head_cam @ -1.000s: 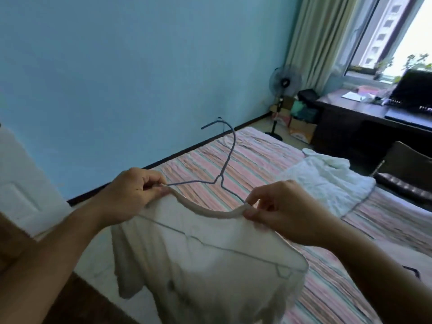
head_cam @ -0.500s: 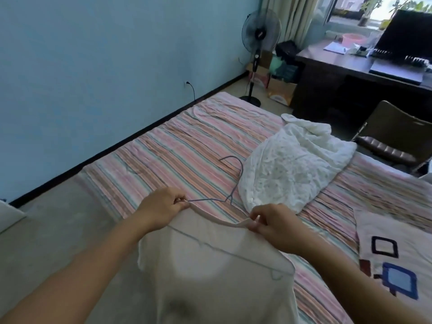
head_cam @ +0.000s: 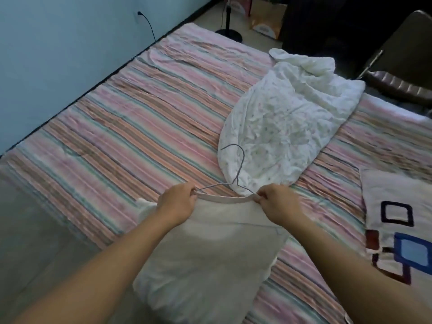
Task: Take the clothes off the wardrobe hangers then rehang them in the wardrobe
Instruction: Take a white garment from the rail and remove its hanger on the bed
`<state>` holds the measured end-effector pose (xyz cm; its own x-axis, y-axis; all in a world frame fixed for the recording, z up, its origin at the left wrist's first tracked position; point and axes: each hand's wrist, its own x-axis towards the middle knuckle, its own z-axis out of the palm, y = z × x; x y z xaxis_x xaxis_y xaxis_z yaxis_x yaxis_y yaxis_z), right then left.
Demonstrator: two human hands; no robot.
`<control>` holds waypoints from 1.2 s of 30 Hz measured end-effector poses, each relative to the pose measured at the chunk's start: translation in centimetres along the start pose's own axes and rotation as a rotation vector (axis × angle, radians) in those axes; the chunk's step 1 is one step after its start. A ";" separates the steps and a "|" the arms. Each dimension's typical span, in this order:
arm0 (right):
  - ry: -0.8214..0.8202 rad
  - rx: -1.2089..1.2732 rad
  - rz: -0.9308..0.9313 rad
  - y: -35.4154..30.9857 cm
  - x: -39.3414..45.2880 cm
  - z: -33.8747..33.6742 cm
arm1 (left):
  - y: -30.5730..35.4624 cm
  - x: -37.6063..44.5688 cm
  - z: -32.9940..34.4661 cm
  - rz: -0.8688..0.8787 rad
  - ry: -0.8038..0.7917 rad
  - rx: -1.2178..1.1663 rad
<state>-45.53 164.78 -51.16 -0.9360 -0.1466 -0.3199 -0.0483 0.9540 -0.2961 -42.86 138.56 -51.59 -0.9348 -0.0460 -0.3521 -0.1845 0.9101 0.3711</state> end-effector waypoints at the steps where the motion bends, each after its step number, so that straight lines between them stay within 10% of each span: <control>1: 0.004 0.001 0.018 0.8 1.3 1.4 | -0.2 1.1 1.7 -0.008 -0.047 -0.031; 6: -0.044 0.090 0.093 5.4 8.5 6.9 | -1.9 6.5 8.9 0.010 -0.304 -0.015; 21: -0.093 0.505 0.254 13.1 18.7 19.4 | -3.6 21.4 21.4 0.073 -0.377 -0.029; 27: -0.464 0.225 0.156 13.1 19.8 20.6 | -3.4 20.4 22.9 0.085 -0.530 0.117; 36: -0.424 0.032 0.187 8.6 19.5 17.3 | -2.0 17.6 17.8 0.085 -0.486 0.089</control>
<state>-58.19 165.56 -75.53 -0.7023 -0.0727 -0.7081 0.1252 0.9666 -0.2234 -53.56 143.21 -73.81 -0.6921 0.2077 -0.6913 -0.0678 0.9348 0.3487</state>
